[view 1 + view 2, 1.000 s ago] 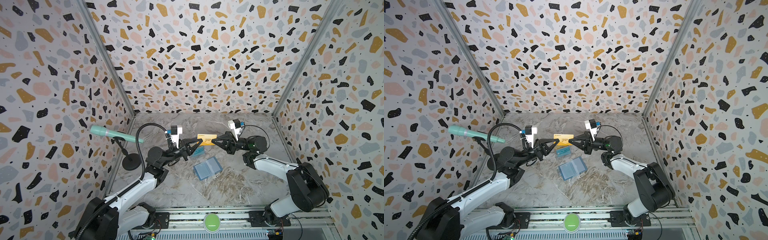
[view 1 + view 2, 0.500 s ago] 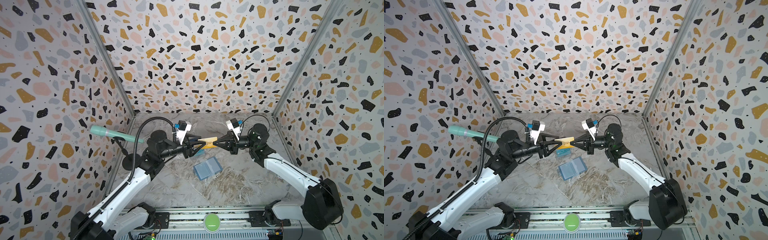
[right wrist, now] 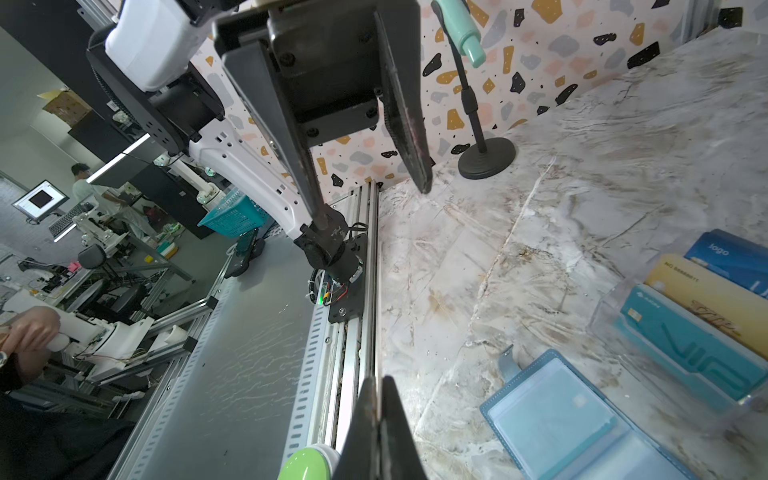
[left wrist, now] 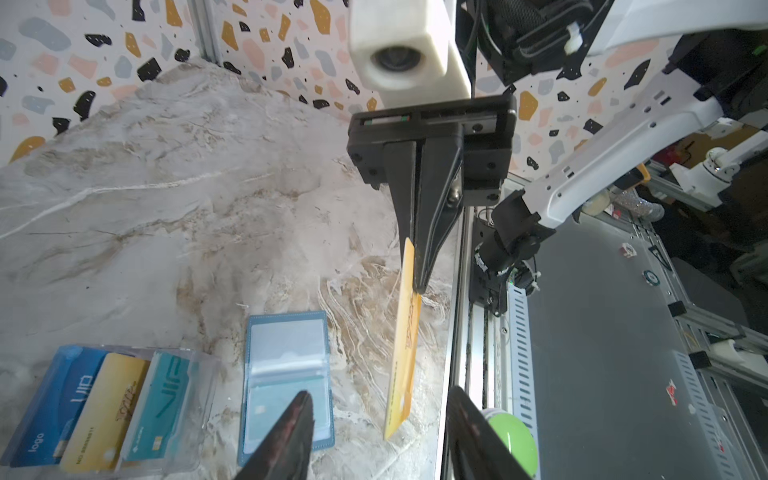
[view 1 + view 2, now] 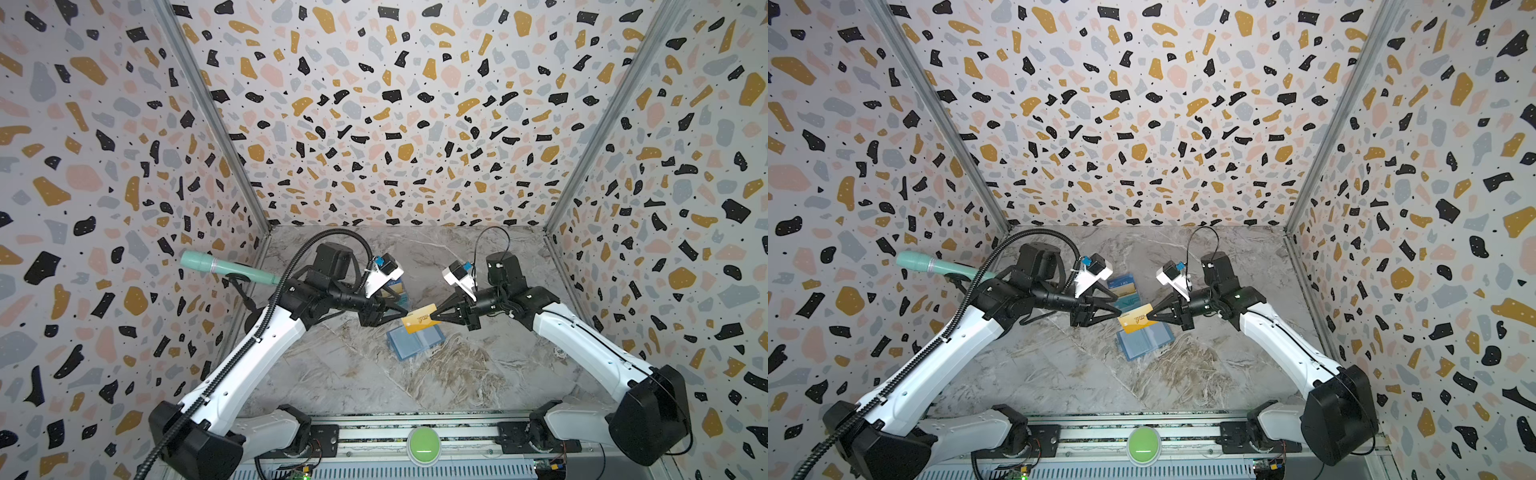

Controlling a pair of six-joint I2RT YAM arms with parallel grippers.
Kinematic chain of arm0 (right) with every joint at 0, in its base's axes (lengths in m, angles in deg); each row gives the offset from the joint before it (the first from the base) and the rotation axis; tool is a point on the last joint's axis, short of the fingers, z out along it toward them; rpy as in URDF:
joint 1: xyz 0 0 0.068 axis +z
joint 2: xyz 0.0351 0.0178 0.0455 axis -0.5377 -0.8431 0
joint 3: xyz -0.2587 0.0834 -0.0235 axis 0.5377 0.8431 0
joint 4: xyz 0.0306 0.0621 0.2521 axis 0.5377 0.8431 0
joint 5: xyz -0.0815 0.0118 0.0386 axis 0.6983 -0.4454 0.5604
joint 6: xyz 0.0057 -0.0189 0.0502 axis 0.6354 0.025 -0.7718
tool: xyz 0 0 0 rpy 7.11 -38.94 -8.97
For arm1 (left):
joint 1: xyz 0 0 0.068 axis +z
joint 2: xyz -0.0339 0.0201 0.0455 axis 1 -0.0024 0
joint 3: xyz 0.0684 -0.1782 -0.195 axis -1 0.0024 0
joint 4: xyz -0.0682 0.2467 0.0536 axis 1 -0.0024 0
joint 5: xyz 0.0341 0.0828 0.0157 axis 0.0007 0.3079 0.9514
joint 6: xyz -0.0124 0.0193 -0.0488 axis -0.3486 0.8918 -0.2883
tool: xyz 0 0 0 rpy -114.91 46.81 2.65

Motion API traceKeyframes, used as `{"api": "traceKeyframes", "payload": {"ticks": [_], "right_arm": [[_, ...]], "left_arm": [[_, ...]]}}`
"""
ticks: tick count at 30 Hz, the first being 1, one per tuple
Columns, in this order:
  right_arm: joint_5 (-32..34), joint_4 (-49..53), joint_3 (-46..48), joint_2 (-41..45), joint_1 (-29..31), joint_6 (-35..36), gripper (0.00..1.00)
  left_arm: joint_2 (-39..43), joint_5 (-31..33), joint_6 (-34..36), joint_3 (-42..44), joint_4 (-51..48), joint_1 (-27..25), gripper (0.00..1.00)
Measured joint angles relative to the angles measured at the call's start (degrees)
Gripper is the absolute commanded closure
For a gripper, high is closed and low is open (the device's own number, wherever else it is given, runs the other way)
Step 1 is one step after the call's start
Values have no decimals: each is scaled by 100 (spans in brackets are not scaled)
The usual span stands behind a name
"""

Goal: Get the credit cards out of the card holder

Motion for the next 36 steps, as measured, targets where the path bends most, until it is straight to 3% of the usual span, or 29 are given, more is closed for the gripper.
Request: {"api": "traceKeyframes", "payload": {"ticks": [6,13,21,33,36], "right_arm": [[44,389,-315,-232,203,391,100],[192,553,-542,-522,382,560,100],[328,577,-673,-708,450,625,100],[374,579,-772,-774,459,621,100],[389,579,-772,-776,459,616,100]], "left_arm": [[-229,-63,293,0,-433,-20,56],[-363,-149,437,0,-522,-28,73],[-511,-391,546,0,-522,-28,76],[-584,-553,551,111,-330,-22,99],[-579,-555,529,146,-243,-22,100]]}}
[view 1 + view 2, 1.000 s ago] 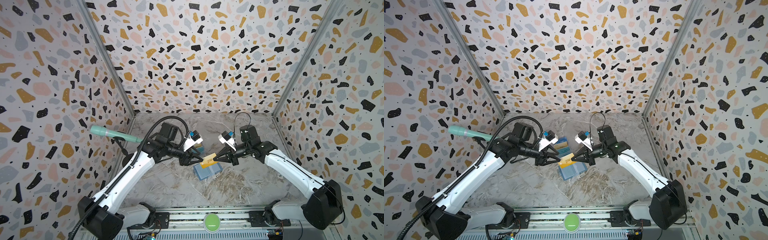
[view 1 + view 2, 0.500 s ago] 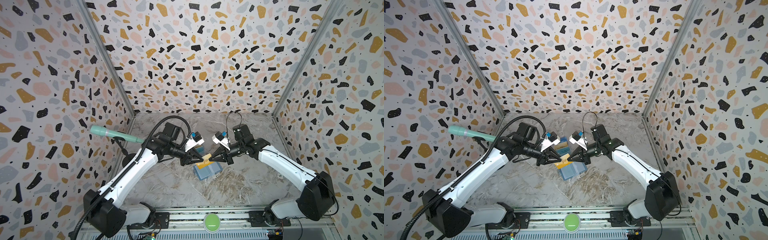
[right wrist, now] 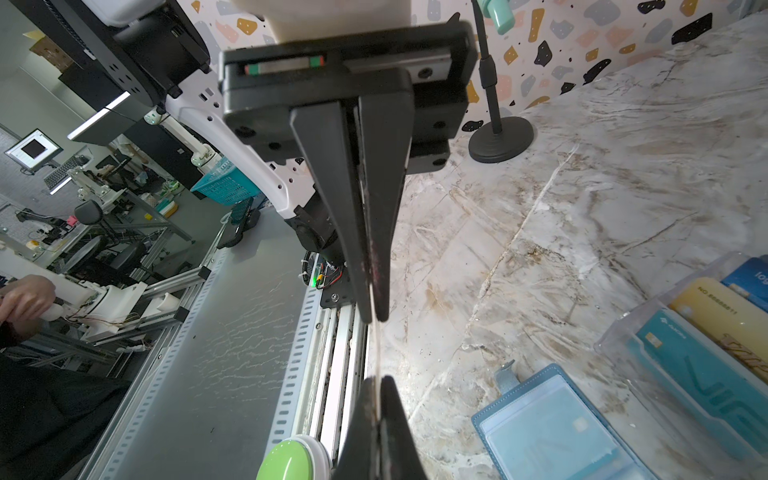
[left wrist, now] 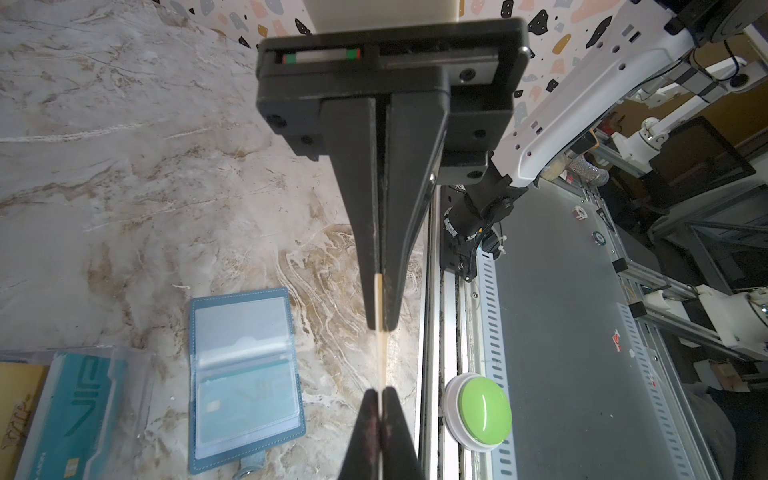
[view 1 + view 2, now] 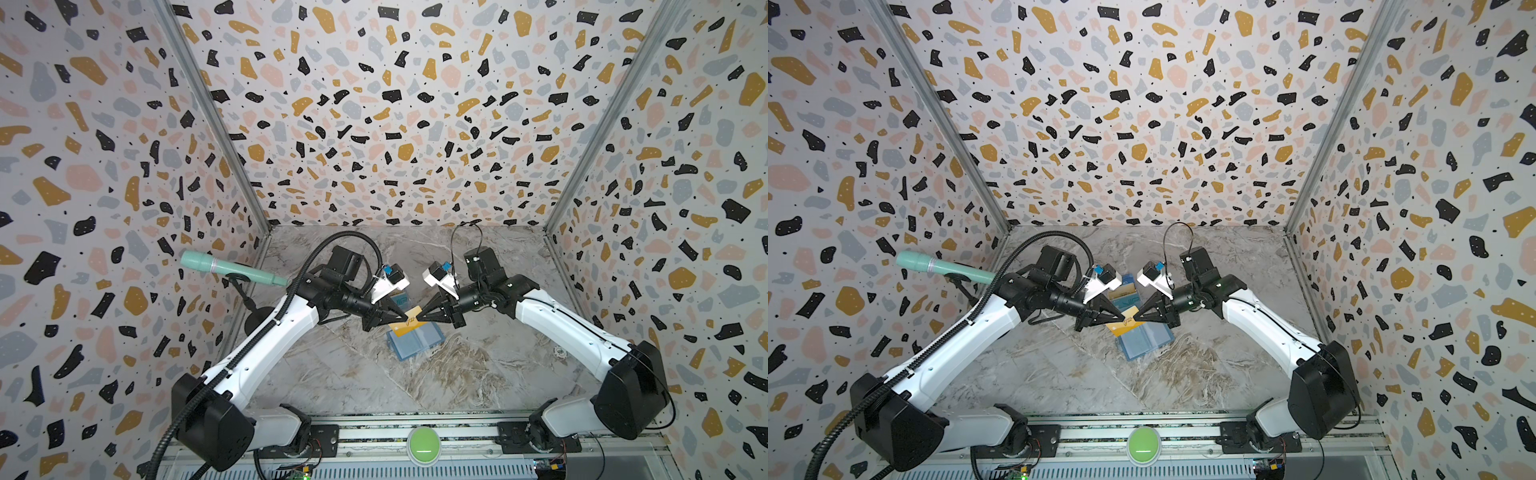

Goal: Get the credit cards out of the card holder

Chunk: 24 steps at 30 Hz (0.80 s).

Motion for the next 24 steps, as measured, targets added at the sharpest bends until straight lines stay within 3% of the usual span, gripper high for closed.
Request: {"api": "traceKeyframes", "payload": {"ticks": [1,3,10,13,17,24], "right_arm": [[20,-2,0,0,0,-15,100],[79,-4,0,0,-2,-59,77],[575,-315,103,59,-238,-385,28],[1040,-533,435,354,-507,-627,22],[1941,-686,837,835,-671,-835,21],[3351,-879,1357,1270,-667,-1102,21]], "left_arm": [[4,4,-20,22,48,0,100],[28,39,-116,83,170,0,100],[155,529,-389,280,588,-9,100],[120,1032,-372,269,647,-4,100],[-216,1650,-81,90,627,90,100],[-1572,2531,833,-758,498,328,100]]}}
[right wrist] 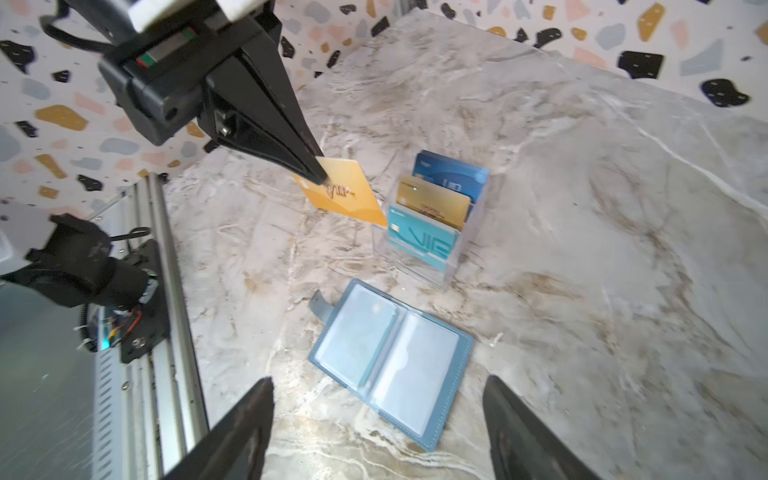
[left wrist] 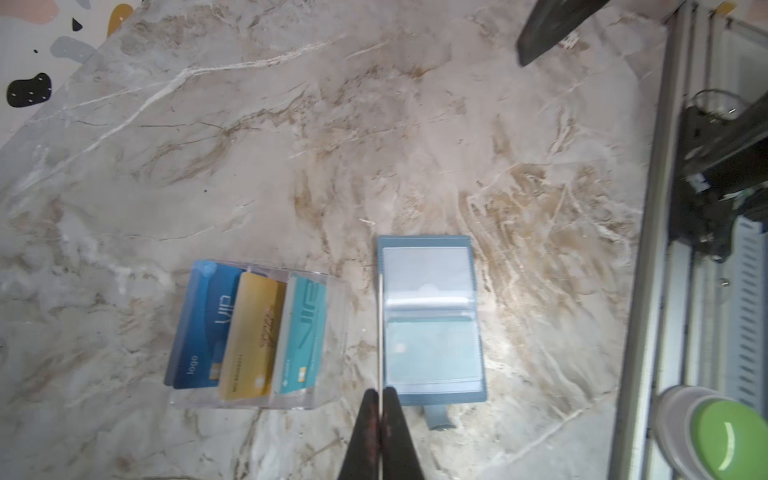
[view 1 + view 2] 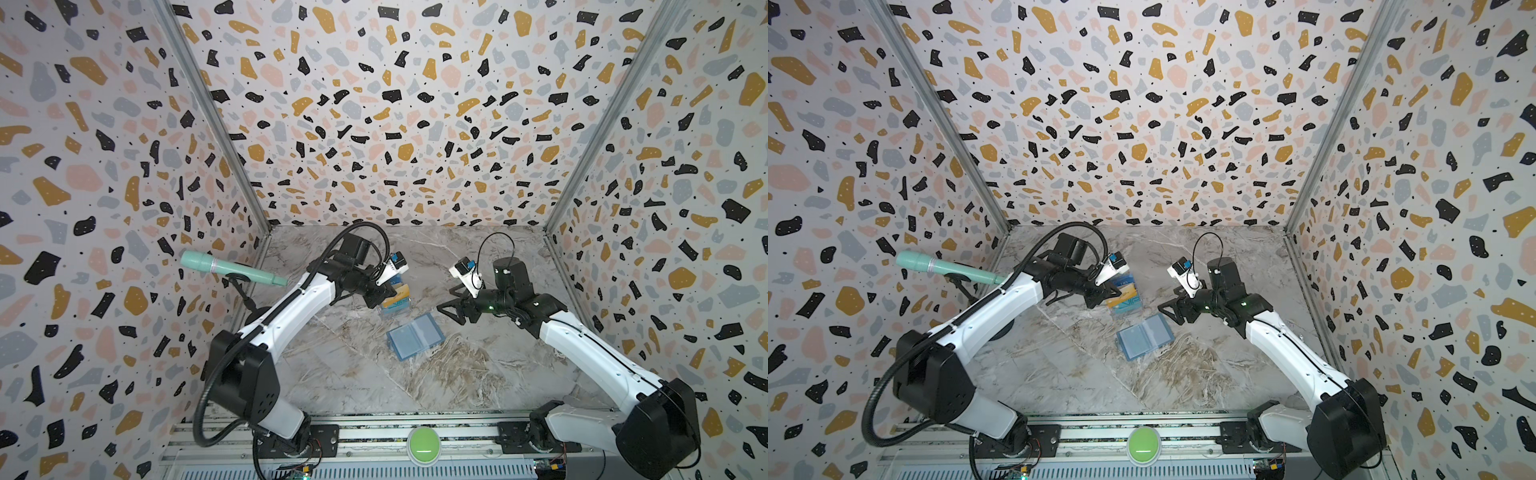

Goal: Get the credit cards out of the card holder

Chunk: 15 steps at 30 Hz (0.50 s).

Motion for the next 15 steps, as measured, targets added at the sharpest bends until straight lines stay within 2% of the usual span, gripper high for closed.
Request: {"api": "traceKeyframes", "payload": {"ticks": [6,9,15], "right_arm": [[658,-216,356,184,-2,-251,20],[785,-367,470,291,-2,-317,20],[879,-527,498,326,-2,-378,20]], "left_arm": [[-859,439,826,-828,-251,76,100],[-1246,481,1123,-1241,-382,131,100],[-1755,581,1438,-1486,-542,208,100]]}}
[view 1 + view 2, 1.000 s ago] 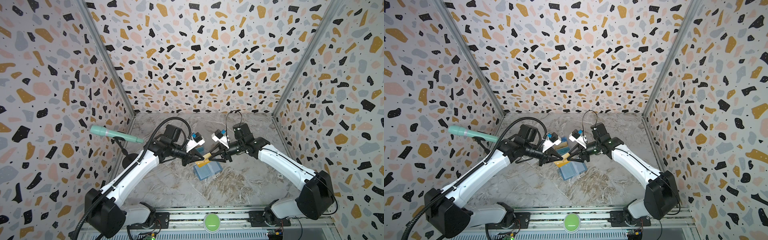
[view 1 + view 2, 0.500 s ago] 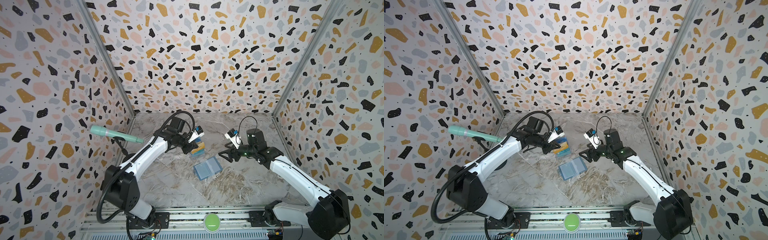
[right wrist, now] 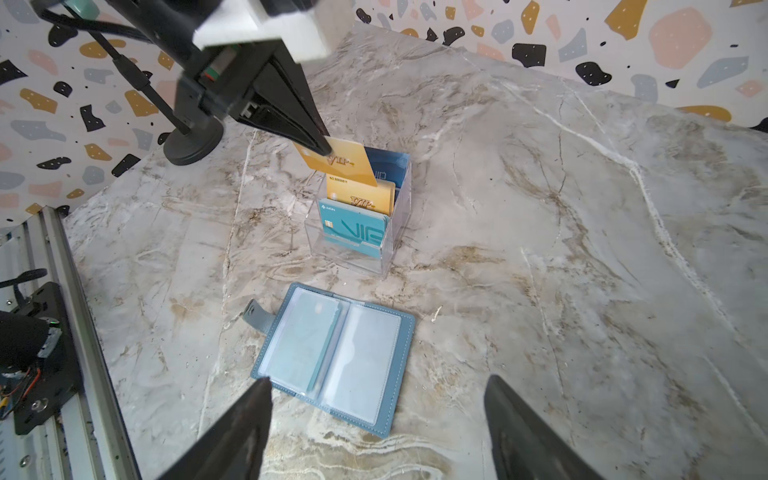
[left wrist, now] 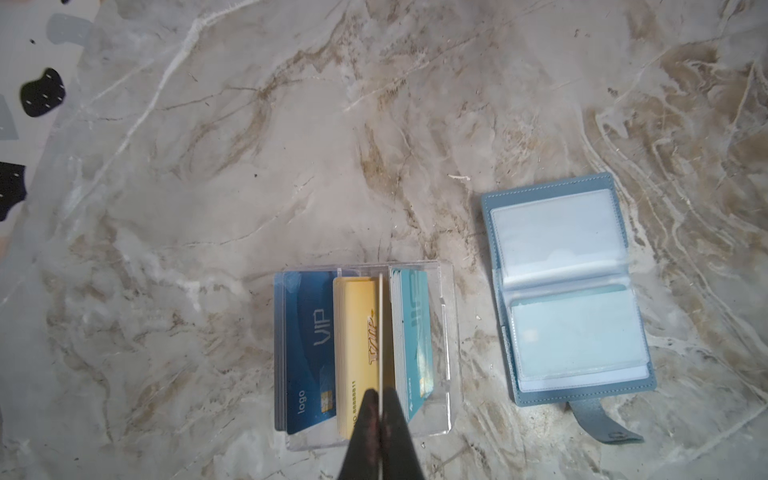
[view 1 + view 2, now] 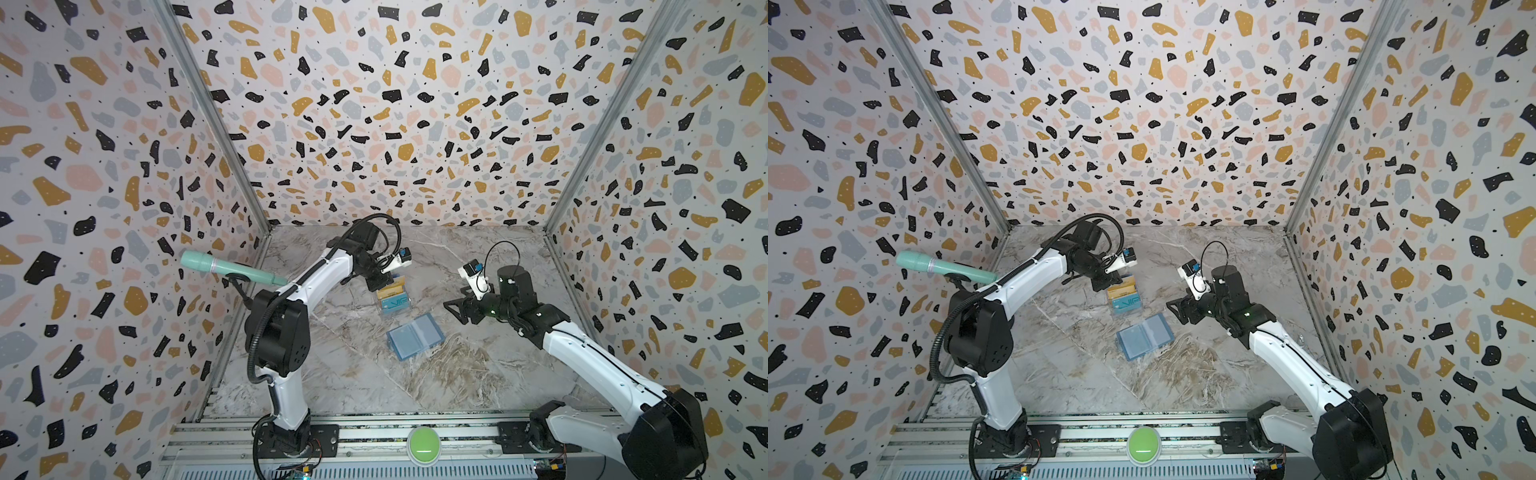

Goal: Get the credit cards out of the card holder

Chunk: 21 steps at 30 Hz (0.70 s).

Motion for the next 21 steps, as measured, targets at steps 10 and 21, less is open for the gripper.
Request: {"api": "traceKeyframes", "payload": {"ticks": [10,21], "right_arm": [[26,-96,57,173,-11,-39,20],[7,-129,68,177,-15,-39,20]], "left_arm": [[-293,103,98,-4,90,68,100],[-577,48,85,31,256,105,100]]}}
